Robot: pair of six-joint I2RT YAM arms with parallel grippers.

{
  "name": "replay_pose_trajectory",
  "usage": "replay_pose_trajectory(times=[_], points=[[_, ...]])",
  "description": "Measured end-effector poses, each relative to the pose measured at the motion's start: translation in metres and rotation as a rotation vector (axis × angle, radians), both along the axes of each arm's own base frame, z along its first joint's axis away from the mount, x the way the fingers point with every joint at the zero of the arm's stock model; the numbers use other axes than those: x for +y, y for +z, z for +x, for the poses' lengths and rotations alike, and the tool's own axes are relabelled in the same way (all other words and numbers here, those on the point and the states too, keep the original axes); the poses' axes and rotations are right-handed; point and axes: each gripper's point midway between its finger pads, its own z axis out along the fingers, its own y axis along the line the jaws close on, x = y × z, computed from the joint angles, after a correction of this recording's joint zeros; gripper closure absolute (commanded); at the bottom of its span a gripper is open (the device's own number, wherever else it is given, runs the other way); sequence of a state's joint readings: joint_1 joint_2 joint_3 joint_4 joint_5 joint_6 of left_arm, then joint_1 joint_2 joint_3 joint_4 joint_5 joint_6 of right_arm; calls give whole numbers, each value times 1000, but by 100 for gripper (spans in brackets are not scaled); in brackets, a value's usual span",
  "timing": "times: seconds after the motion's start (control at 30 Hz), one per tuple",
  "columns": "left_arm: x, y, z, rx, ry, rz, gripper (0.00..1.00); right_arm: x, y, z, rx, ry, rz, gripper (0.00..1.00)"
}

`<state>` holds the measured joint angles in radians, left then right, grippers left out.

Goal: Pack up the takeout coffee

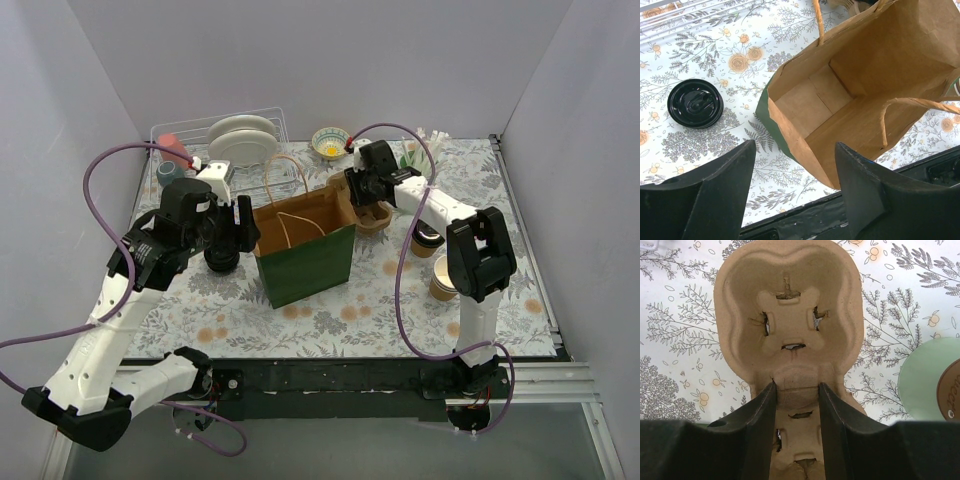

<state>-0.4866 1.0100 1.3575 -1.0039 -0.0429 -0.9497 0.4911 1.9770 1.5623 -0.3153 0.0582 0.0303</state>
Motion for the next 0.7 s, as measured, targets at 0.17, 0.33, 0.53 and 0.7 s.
replay_pose_trajectory(times=[0.17,0.33,0.53,0.7], points=[[0,1,-1,-4,-1,-2,34,-1,-4,-3,10,2,-4,62],[1,2,-1,-9,-1,-4,33,-1,-10,-9,23,32,-13,57],[1,1,-1,-8,-2,-2,32,2,-13,-24,31,128,-11,47],[1,0,-2,-6,-2,0,32,9,4,-25,-16,199,14,45]])
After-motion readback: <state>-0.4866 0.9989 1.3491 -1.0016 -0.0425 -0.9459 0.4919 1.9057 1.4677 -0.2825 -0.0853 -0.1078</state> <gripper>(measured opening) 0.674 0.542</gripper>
